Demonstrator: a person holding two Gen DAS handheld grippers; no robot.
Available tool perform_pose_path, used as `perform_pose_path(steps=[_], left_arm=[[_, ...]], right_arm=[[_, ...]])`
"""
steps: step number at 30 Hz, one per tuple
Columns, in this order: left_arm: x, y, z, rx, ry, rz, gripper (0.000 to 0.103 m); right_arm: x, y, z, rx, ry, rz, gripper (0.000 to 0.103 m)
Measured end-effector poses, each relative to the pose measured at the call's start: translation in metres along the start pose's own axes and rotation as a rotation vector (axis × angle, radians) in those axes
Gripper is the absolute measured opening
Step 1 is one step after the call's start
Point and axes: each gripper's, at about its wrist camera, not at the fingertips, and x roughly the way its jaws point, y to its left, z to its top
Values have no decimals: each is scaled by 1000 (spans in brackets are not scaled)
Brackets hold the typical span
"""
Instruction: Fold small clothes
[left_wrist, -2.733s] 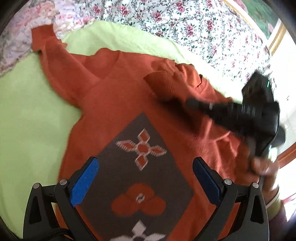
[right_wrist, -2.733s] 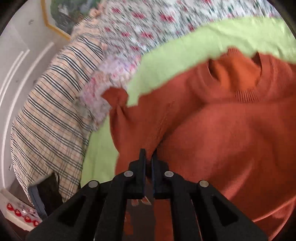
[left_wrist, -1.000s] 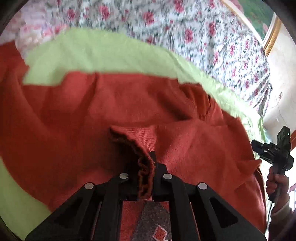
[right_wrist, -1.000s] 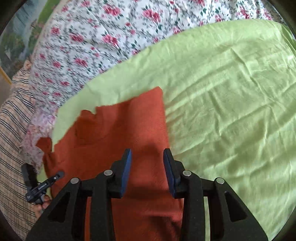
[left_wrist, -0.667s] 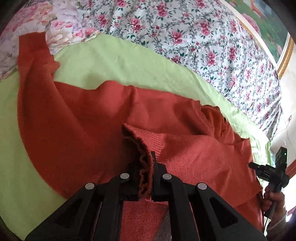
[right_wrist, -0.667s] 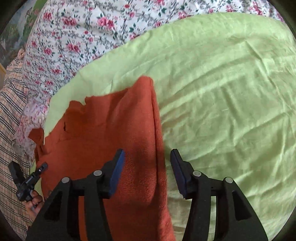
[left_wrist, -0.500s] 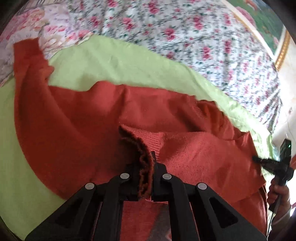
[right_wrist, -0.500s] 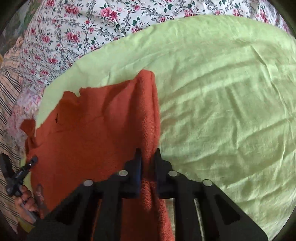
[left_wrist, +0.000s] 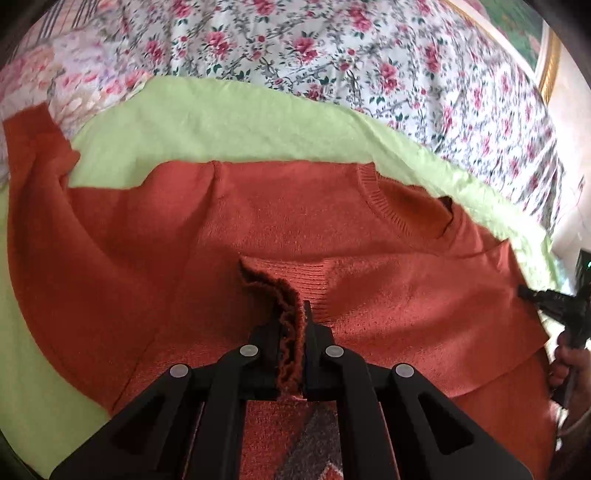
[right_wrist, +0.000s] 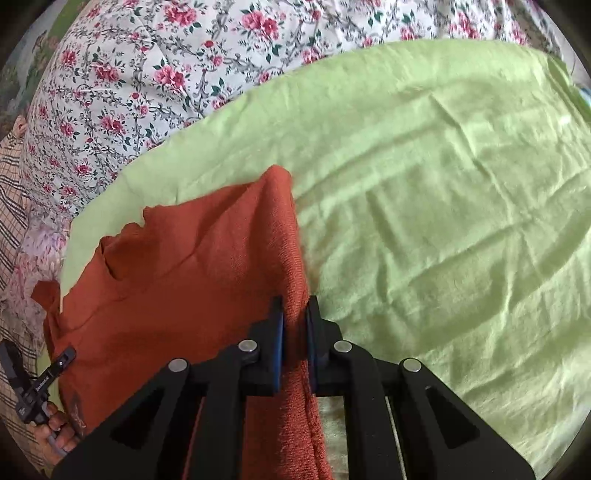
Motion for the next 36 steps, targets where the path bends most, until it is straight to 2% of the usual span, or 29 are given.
perform_pose_path(steps=[2,5,7,9,10,12,14,17,19,20,21,22,24,26,28,32,34,36], left_arm=[[7,1,1,-5,31,18,6],[5,3,1,-4,36,41,9],[5,2,0,5,39,60,12],[4,3,0,1,44,65,13],[4,3,0,1,46,67,13],[-1,5,-3,4,48,77,15],[-11,10,-6,4,51,88,16],[-34,30,-8,-23,35,97,23],[-52,53,-3,-58,3,138,42],[-58,65,1,-82,-10,152,48],[-63,81,5,-115,-20,172,59],[-67,97,10,-155,-27,197,65],[-74,136,20,-250,-50,223,65],[-76,174,30,-343,-67,232,70],[-74,214,41,-444,-91,199,81],[-53,272,63,-573,-102,143,83],[-35,297,76,-636,-79,102,83],[-23,315,89,-673,-95,101,83]], right_arm=[[5,6,-3,-28,13,-39,11],[3,13,-5,-83,15,-95,14],[-18,20,-6,-96,-38,-156,19],[-40,30,-12,-108,-96,-130,25],[-47,36,-17,-122,-99,-85,28],[-40,37,-27,-124,-28,-42,32],[-26,28,-34,-110,34,-72,32],[-33,20,-37,-67,27,-45,32],[-49,24,-38,-54,13,-5,33],[-55,28,-39,-56,6,24,34],[-60,33,-43,-63,3,53,37],[-65,42,-46,-77,7,81,38],[-69,56,-58,-99,17,123,42],[-72,69,-71,-109,37,178,43],[-75,78,-86,-113,61,207,44],[-69,93,-105,-111,114,237,44],[-66,98,-113,-117,139,243,44],[-64,101,-117,-117,155,246,44]])
